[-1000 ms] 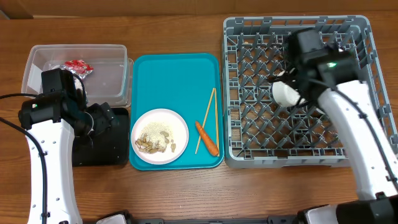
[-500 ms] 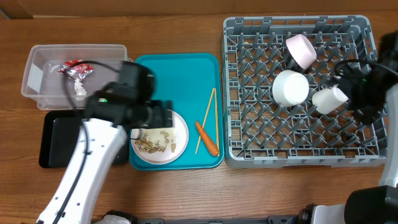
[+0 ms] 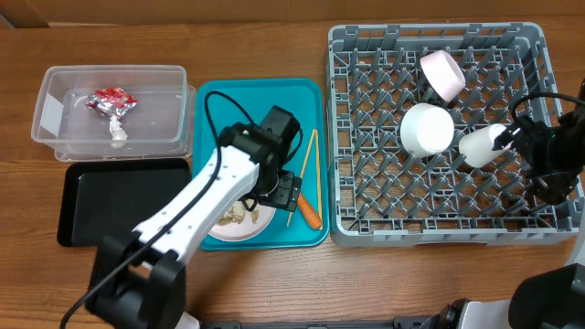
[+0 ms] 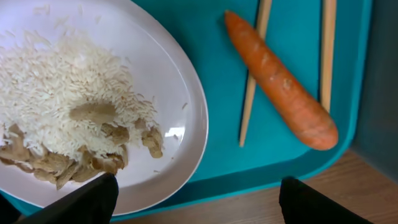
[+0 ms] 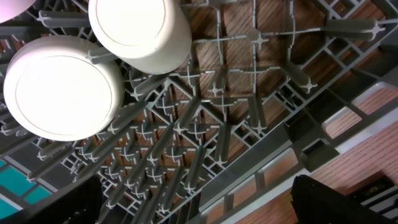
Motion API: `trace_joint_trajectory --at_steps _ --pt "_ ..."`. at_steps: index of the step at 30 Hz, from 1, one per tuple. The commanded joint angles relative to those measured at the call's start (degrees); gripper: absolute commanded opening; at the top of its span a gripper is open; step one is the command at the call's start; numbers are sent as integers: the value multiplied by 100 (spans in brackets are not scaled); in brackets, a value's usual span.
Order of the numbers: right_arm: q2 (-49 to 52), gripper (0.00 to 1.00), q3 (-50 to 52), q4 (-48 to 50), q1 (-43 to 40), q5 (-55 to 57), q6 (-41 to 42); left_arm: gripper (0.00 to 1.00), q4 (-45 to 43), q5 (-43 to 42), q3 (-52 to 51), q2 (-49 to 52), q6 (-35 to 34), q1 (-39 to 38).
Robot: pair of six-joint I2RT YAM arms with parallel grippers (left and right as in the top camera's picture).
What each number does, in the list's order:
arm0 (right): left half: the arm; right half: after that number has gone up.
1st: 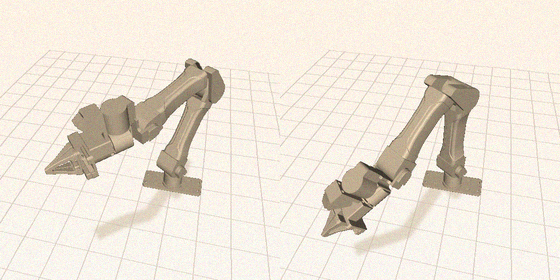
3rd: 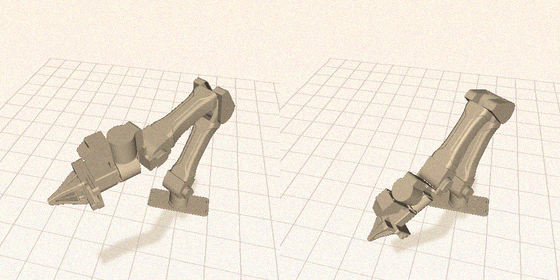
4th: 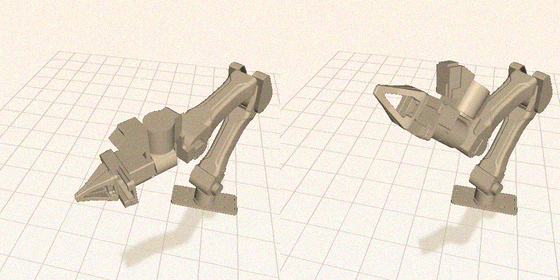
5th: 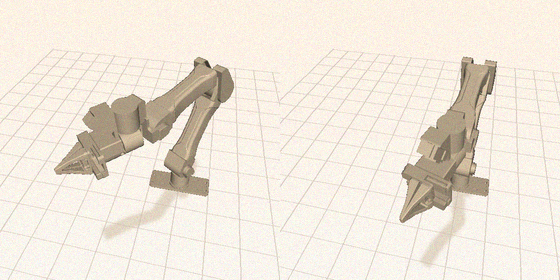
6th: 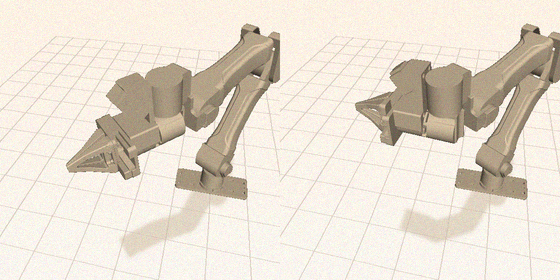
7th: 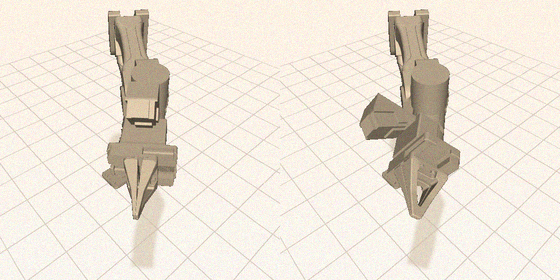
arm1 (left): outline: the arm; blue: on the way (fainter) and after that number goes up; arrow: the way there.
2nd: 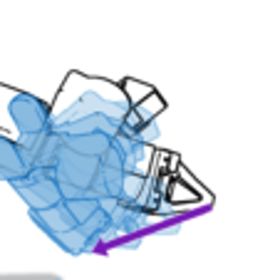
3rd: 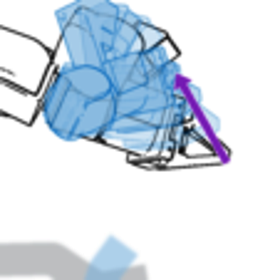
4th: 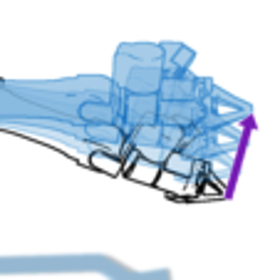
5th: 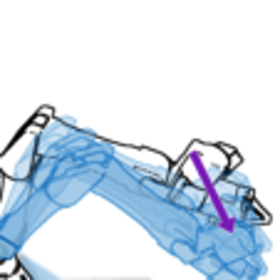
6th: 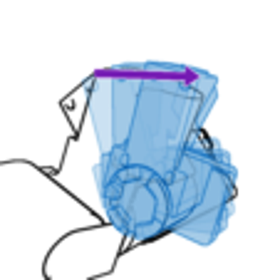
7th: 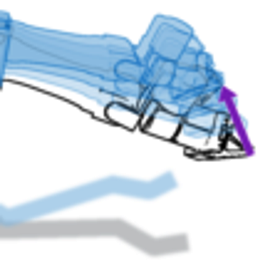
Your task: Sort waste into correct bins and load items into the dishwasher
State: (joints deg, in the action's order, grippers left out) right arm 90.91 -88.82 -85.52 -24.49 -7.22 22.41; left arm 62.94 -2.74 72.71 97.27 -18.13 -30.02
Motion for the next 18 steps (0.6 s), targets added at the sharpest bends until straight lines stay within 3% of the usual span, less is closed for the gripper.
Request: trace_joint_trajectory --at_steps 1,6,12,15,18 --pt "-118 100 15 35 0 -13 -37 85 -107 -15 9 319 -140 -24" --pt "-118 100 15 33 0 -11 -37 82 -120 24 9 380 -160 -24" --pt "-118 100 15 33 0 13 -37 81 90 745 15 28 -835 197" --pt "-118 100 15 37 0 24 -37 73 153 933 15 -249 -955 557" --pt "-118 100 15 37 -2 31 -37 56 181 929 15 -448 -955 1150"
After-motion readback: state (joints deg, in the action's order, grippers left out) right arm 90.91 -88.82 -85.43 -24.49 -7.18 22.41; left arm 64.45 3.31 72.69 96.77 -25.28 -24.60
